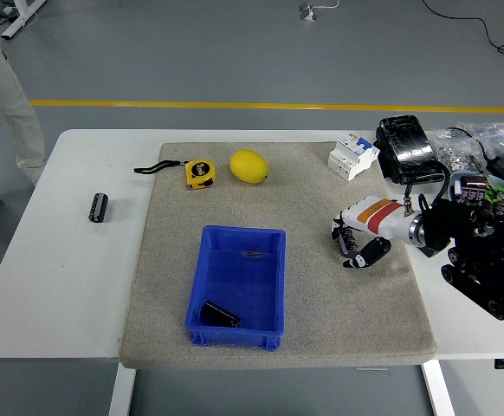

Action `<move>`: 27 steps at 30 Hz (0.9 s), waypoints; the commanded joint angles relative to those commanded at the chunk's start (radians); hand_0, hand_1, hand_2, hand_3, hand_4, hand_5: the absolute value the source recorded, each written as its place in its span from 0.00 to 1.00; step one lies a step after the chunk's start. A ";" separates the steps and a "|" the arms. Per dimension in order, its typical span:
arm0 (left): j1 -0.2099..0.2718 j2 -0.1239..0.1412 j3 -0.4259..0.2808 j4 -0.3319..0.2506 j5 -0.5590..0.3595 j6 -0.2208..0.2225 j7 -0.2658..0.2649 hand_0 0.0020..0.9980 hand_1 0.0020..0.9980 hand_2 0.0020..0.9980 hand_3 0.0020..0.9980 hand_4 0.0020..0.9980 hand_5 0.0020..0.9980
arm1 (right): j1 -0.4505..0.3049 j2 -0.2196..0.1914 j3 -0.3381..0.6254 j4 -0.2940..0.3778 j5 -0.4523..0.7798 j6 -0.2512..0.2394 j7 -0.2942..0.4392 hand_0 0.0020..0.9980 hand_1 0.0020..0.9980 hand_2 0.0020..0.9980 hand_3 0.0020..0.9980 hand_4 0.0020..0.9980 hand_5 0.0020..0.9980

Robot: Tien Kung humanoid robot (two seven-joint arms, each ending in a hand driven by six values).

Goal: Pick up the battery,place it into the box

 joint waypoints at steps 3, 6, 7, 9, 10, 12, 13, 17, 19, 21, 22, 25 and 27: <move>0.000 0.000 -0.001 0.000 0.002 0.000 0.001 0.69 0.58 0.65 0.66 0.65 0.77 | -0.001 -0.002 -0.001 -0.006 0.003 0.000 0.001 0.49 0.52 0.60 0.53 0.75 0.32; -0.001 -0.001 -0.002 0.000 0.003 0.001 0.001 0.69 0.58 0.65 0.66 0.65 0.76 | -0.002 -0.003 -0.001 -0.011 0.005 0.000 0.000 0.47 0.50 0.57 0.52 0.73 0.31; -0.002 -0.001 -0.001 0.000 0.004 0.000 0.002 0.69 0.58 0.65 0.66 0.65 0.76 | -0.003 -0.005 -0.001 -0.012 0.006 -0.001 0.000 0.47 0.50 0.57 0.52 0.73 0.31; -0.003 -0.001 -0.003 0.000 0.006 0.000 0.002 0.69 0.58 0.65 0.66 0.65 0.76 | -0.003 -0.006 -0.002 -0.014 0.005 -0.002 0.000 0.47 0.50 0.57 0.52 0.73 0.31; -0.003 -0.001 -0.004 0.000 0.008 0.000 0.002 0.69 0.58 0.65 0.66 0.65 0.76 | -0.004 -0.007 -0.003 -0.014 0.005 -0.002 0.000 0.47 0.50 0.57 0.52 0.73 0.31; -0.004 -0.001 -0.005 0.000 0.010 -0.001 0.003 0.69 0.58 0.65 0.66 0.65 0.76 | -0.004 -0.009 -0.003 -0.015 0.006 -0.003 0.000 0.46 0.49 0.56 0.51 0.72 0.30; -0.004 -0.001 -0.005 0.000 0.010 -0.001 0.003 0.69 0.58 0.65 0.66 0.65 0.76 | -0.004 -0.009 -0.003 -0.016 0.006 -0.002 0.000 0.46 0.49 0.56 0.51 0.72 0.30; -0.005 -0.001 -0.006 0.000 0.013 -0.002 0.003 0.69 0.58 0.65 0.66 0.65 0.76 | -0.005 -0.012 0.000 -0.017 0.006 -0.001 -0.001 0.46 0.49 0.56 0.51 0.72 0.30; -0.005 -0.001 -0.007 -0.001 0.014 -0.002 0.004 0.69 0.58 0.65 0.66 0.65 0.76 | -0.005 -0.014 0.003 -0.015 0.005 0.000 -0.001 0.46 0.48 0.56 0.51 0.71 0.30; -0.005 -0.001 -0.008 -0.001 0.016 -0.003 0.004 0.69 0.58 0.65 0.66 0.65 0.76 | -0.005 -0.016 0.005 -0.012 0.004 0.000 -0.001 0.46 0.48 0.56 0.51 0.71 0.30; -0.005 0.000 -0.009 -0.001 0.018 -0.003 0.004 0.69 0.58 0.65 0.66 0.65 0.76 | -0.005 -0.017 0.007 -0.009 0.003 0.001 -0.001 0.46 0.48 0.56 0.51 0.71 0.30; -0.004 0.001 -0.013 -0.001 0.026 -0.005 0.007 0.69 0.58 0.65 0.66 0.65 0.76 | -0.005 -0.022 0.017 0.004 -0.006 0.003 -0.003 0.46 0.48 0.55 0.51 0.69 0.29; -0.003 0.002 -0.016 0.000 0.032 -0.007 0.008 0.69 0.58 0.65 0.66 0.65 0.76 | -0.004 -0.026 0.026 0.016 -0.017 0.004 -0.005 0.46 0.48 0.55 0.51 0.69 0.29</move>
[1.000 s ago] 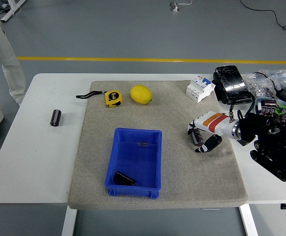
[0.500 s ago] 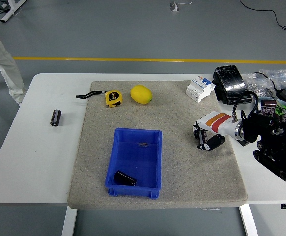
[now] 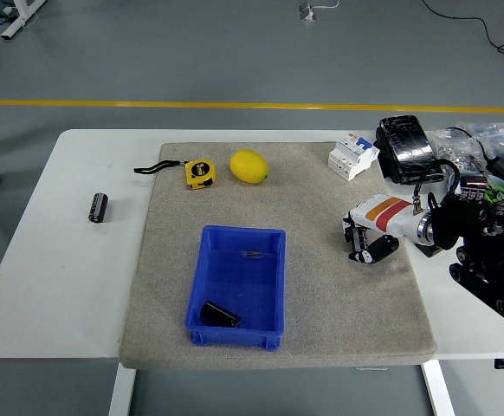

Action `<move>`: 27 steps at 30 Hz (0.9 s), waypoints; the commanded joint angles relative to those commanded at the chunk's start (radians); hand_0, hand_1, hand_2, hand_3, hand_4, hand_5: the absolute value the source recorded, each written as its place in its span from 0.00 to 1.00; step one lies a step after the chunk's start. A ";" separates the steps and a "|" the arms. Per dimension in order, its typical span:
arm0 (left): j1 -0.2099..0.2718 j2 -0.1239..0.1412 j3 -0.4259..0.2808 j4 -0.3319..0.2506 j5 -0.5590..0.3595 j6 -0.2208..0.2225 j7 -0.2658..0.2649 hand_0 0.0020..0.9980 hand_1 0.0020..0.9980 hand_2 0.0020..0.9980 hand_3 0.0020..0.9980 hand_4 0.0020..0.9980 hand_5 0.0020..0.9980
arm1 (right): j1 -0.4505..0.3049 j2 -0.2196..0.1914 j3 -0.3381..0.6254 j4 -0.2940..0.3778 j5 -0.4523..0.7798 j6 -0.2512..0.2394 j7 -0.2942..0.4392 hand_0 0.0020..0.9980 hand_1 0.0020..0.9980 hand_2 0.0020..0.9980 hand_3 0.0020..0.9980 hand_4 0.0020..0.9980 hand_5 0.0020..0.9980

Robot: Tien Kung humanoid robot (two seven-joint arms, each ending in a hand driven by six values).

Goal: Pick up the battery,place it into the box

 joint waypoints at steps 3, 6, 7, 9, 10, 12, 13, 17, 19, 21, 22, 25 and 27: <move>0.002 0.001 -0.004 0.001 0.006 -0.002 0.001 0.69 0.58 0.65 0.66 0.65 0.76 | 0.001 -0.006 0.017 0.023 -0.015 0.004 -0.004 0.46 0.48 0.55 0.51 0.68 0.29; 0.005 0.003 -0.006 0.001 0.009 -0.003 0.001 0.69 0.58 0.65 0.66 0.65 0.76 | 0.003 -0.009 0.038 0.049 -0.031 0.011 -0.011 0.46 0.48 0.55 0.51 0.68 0.29; 0.006 0.003 -0.007 0.001 0.011 -0.003 0.001 0.69 0.58 0.65 0.66 0.65 0.76 | 0.003 -0.008 0.046 0.059 -0.034 0.015 -0.014 0.46 0.48 0.55 0.51 0.68 0.29; 0.008 0.003 -0.015 0.002 0.021 -0.004 0.004 0.69 0.58 0.64 0.66 0.65 0.76 | 0.003 -0.007 0.073 0.090 -0.051 0.022 -0.020 0.46 0.48 0.55 0.51 0.68 0.29; 0.009 0.003 -0.017 0.002 0.025 -0.004 0.005 0.69 0.58 0.64 0.66 0.65 0.76 | 0.002 -0.007 0.088 0.107 -0.059 0.025 -0.023 0.46 0.48 0.55 0.51 0.68 0.29; 0.011 0.004 -0.017 0.002 0.025 -0.004 0.006 0.69 0.58 0.64 0.66 0.65 0.76 | 0.003 -0.008 0.114 0.148 -0.074 0.027 -0.028 0.46 0.48 0.55 0.51 0.68 0.29; 0.012 0.004 -0.018 0.002 0.025 -0.004 0.005 0.69 0.58 0.64 0.66 0.65 0.76 | 0.003 -0.010 0.129 0.178 -0.083 0.028 -0.030 0.46 0.48 0.55 0.51 0.68 0.29; 0.012 0.005 -0.018 0.002 0.025 -0.004 0.005 0.69 0.58 0.64 0.66 0.65 0.76 | 0.007 -0.015 0.165 0.284 -0.109 0.029 -0.035 0.48 0.48 0.55 0.51 0.68 0.29; 0.012 0.006 -0.017 0.003 0.022 -0.003 0.003 0.69 0.58 0.64 0.66 0.65 0.76 | 0.010 -0.015 0.175 0.345 -0.121 0.029 -0.040 0.48 0.48 0.55 0.51 0.68 0.29; 0.014 0.006 -0.018 0.003 0.022 -0.003 0.002 0.69 0.58 0.64 0.66 0.65 0.76 | 0.015 -0.004 0.176 0.399 -0.130 0.032 -0.045 0.48 0.48 0.55 0.51 0.68 0.29; 0.015 0.006 -0.019 0.003 0.022 -0.003 0.003 0.69 0.58 0.64 0.66 0.65 0.76 | 0.016 0.003 0.174 0.415 -0.131 0.033 -0.048 0.49 0.48 0.55 0.51 0.68 0.29; 0.015 0.006 -0.021 0.003 0.027 -0.004 0.005 0.69 0.58 0.64 0.66 0.65 0.76 | 0.019 0.032 0.157 0.463 -0.127 0.035 -0.053 0.49 0.48 0.55 0.51 0.68 0.29; 0.015 0.006 -0.019 0.002 0.026 -0.004 0.004 0.69 0.58 0.64 0.66 0.65 0.76 | 0.020 0.053 0.140 0.495 -0.128 0.054 -0.068 0.49 0.48 0.55 0.51 0.68 0.29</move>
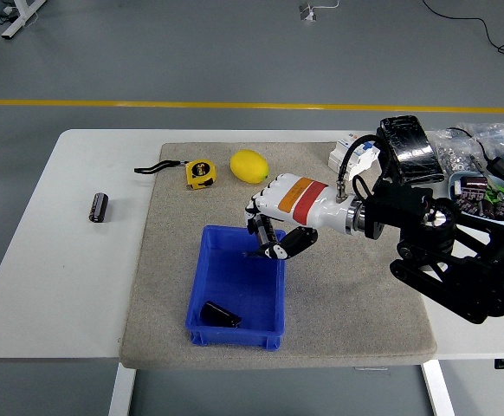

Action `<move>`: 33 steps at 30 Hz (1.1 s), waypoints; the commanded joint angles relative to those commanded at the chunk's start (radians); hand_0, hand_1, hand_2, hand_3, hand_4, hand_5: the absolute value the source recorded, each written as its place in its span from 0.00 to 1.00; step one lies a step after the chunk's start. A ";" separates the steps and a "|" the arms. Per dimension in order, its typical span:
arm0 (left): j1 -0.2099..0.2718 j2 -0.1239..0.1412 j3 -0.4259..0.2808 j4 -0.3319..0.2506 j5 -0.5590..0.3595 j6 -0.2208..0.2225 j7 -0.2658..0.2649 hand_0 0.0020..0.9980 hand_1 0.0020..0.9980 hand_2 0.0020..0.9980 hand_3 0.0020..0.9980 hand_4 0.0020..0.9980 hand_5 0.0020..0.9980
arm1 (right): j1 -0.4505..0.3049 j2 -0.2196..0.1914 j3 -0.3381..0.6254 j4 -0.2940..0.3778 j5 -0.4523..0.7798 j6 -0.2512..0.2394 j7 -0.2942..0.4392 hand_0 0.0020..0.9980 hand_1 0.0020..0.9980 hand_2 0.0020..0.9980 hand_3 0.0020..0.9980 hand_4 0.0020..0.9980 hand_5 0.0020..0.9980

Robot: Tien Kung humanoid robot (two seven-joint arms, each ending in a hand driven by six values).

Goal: Pick up the battery,place it into the box

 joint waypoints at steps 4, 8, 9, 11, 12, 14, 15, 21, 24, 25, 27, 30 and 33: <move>-0.002 0.000 0.001 0.000 -0.005 0.001 -0.002 0.69 0.58 0.64 0.66 0.65 0.76 | 0.004 0.024 -0.040 0.034 0.002 0.040 -0.032 0.60 0.62 0.80 0.86 0.83 0.33; -0.005 0.001 0.005 0.000 -0.013 0.002 -0.005 0.69 0.58 0.64 0.66 0.65 0.76 | 0.001 0.030 -0.056 0.028 0.019 0.043 -0.004 0.75 0.72 0.96 0.98 1.00 0.37; -0.005 0.001 0.005 0.001 -0.013 0.002 -0.005 0.69 0.58 0.64 0.66 0.65 0.76 | 0.000 0.028 -0.056 0.024 0.023 0.040 0.003 0.75 0.72 0.96 0.98 1.00 0.37; -0.005 0.002 0.007 0.000 -0.014 0.001 -0.006 0.69 0.58 0.64 0.66 0.65 0.76 | -0.001 0.022 -0.053 0.020 0.028 0.036 0.006 0.75 0.72 0.96 0.98 1.00 0.37; -0.006 0.003 0.008 0.000 -0.014 0.000 -0.006 0.69 0.58 0.64 0.66 0.65 0.76 | -0.003 0.016 -0.049 0.019 0.027 0.034 0.003 0.75 0.72 0.96 0.98 1.00 0.37; -0.007 0.003 0.009 0.000 -0.013 0.001 -0.006 0.69 0.58 0.64 0.66 0.65 0.76 | -0.007 0.007 -0.040 0.017 0.023 0.027 0.000 0.76 0.73 0.96 0.99 1.00 0.38; -0.007 0.003 0.009 0.000 -0.014 0.001 -0.006 0.69 0.58 0.64 0.66 0.65 0.76 | -0.010 0.003 -0.033 0.017 0.021 0.021 0.000 0.76 0.73 0.96 0.99 1.00 0.38; -0.007 0.001 0.008 0.000 -0.012 0.001 -0.003 0.69 0.58 0.64 0.66 0.65 0.76 | -0.039 -0.031 0.038 0.009 0.026 0.017 -0.010 0.74 0.71 0.92 0.97 0.98 0.38; -0.005 0.001 0.007 0.000 -0.012 0.002 -0.001 0.69 0.58 0.64 0.66 0.65 0.76 | -0.057 -0.051 0.101 -0.010 0.062 0.021 -0.018 0.74 0.71 0.92 0.97 0.98 0.38; -0.004 0.000 0.008 0.000 -0.013 0.002 -0.001 0.69 0.58 0.64 0.66 0.65 0.76 | -0.063 -0.057 0.120 -0.015 0.076 0.020 -0.019 0.72 0.68 0.88 0.92 0.95 0.36; -0.005 0.001 0.003 -0.002 -0.007 0.002 0.001 0.69 0.58 0.64 0.66 0.65 0.76 | -0.087 -0.075 0.173 -0.029 0.134 0.015 -0.020 0.72 0.68 0.88 0.92 0.95 0.36; -0.011 0.002 -0.005 -0.004 0.012 -0.001 0.009 0.69 0.58 0.64 0.66 0.65 0.76 | -0.126 -0.109 0.245 -0.047 0.255 0.030 -0.006 0.72 0.68 0.88 0.92 0.95 0.36; -0.014 0.002 -0.003 -0.005 0.009 -0.001 0.008 0.69 0.58 0.64 0.66 0.65 0.76 | -0.149 -0.145 0.284 -0.062 0.374 0.055 0.005 0.71 0.68 0.85 0.92 0.94 0.36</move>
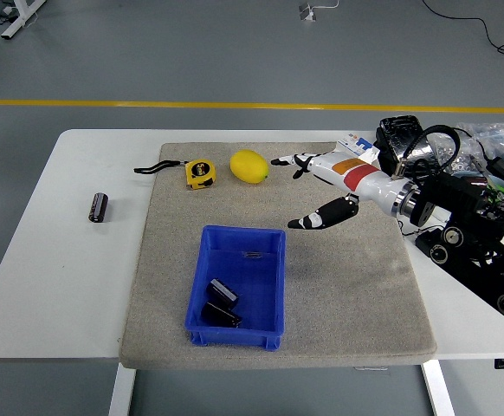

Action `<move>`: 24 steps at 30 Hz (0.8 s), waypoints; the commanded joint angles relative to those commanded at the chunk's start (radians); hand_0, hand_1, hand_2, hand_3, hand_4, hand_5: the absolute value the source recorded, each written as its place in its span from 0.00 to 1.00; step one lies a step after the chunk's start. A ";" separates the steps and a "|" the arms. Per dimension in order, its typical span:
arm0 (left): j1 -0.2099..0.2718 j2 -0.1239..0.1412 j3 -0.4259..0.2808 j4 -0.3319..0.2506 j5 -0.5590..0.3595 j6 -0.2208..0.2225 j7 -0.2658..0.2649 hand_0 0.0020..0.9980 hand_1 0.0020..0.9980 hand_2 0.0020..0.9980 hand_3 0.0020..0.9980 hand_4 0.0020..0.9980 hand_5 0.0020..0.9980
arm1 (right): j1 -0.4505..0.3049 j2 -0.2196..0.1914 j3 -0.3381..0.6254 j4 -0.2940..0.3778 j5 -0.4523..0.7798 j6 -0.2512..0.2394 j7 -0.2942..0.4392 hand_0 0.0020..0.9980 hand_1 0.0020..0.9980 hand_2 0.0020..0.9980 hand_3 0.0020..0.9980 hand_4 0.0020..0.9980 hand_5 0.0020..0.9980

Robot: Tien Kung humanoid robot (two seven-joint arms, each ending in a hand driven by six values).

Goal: Pick up the battery,place it into the box

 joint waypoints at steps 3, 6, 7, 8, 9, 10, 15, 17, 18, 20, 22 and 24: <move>0.001 -0.002 0.000 0.000 0.000 0.000 0.001 0.69 0.58 0.64 0.66 0.65 0.76 | -0.030 -0.030 0.048 -0.006 0.124 0.001 -0.007 0.71 0.68 0.85 0.92 0.94 0.36; 0.000 -0.004 -0.005 -0.002 0.013 0.000 0.006 0.69 0.59 0.64 0.66 0.65 0.76 | -0.081 -0.066 0.093 0.011 0.253 -0.007 -0.010 0.69 0.69 0.84 0.93 0.94 0.37; -0.001 -0.004 -0.010 -0.004 0.022 -0.001 0.009 0.69 0.59 0.64 0.66 0.65 0.76 | -0.099 -0.078 0.108 0.018 0.292 -0.005 -0.012 0.69 0.69 0.84 0.93 0.94 0.37; -0.002 -0.003 -0.014 -0.005 0.033 -0.003 0.012 0.69 0.59 0.64 0.66 0.65 0.76 | -0.117 -0.093 0.124 0.026 0.338 -0.006 -0.015 0.69 0.69 0.84 0.93 0.94 0.37; -0.004 -0.003 -0.016 -0.005 0.039 -0.004 0.013 0.69 0.59 0.64 0.66 0.65 0.76 | -0.139 -0.108 0.144 0.036 0.383 -0.008 -0.018 0.69 0.69 0.84 0.93 0.94 0.37; -0.004 -0.003 -0.017 -0.005 0.039 -0.005 0.013 0.69 0.59 0.64 0.66 0.64 0.76 | -0.160 -0.121 0.163 0.046 0.422 -0.010 -0.020 0.70 0.72 0.84 0.95 0.99 0.45; -0.005 -0.005 -0.006 -0.003 0.013 -0.003 0.003 0.69 0.59 0.64 0.66 0.64 0.76 | -0.276 -0.156 0.289 0.098 0.637 -0.037 -0.018 0.70 0.72 0.84 0.95 0.99 0.45; -0.008 -0.004 0.001 -0.002 0.005 -0.004 -0.001 0.69 0.59 0.64 0.66 0.64 0.76 | -0.322 -0.143 0.363 0.110 0.715 -0.044 -0.031 0.72 0.74 0.85 0.97 1.00 0.63; -0.009 -0.005 0.004 -0.001 -0.001 -0.003 -0.003 0.69 0.59 0.64 0.66 0.64 0.76 | -0.343 -0.134 0.398 0.117 0.751 -0.039 -0.041 0.72 0.74 0.85 0.97 1.00 0.63; -0.010 -0.008 0.009 0.000 -0.012 -0.002 -0.007 0.69 0.59 0.64 0.66 0.64 0.76 | -0.384 -0.112 0.476 0.135 0.773 -0.024 -0.068 0.72 0.74 0.85 0.97 1.00 0.63; -0.010 -0.008 0.008 0.000 -0.009 -0.003 -0.006 0.69 0.59 0.65 0.66 0.64 0.77 | -0.417 -0.096 0.544 0.151 0.751 -0.016 -0.087 0.76 0.78 0.86 0.95 1.00 0.70; -0.011 -0.009 0.007 0.001 -0.006 -0.004 -0.006 0.69 0.59 0.65 0.66 0.64 0.77 | -0.464 -0.074 0.601 0.179 0.745 -0.021 -0.092 0.76 0.78 0.86 0.95 1.00 0.70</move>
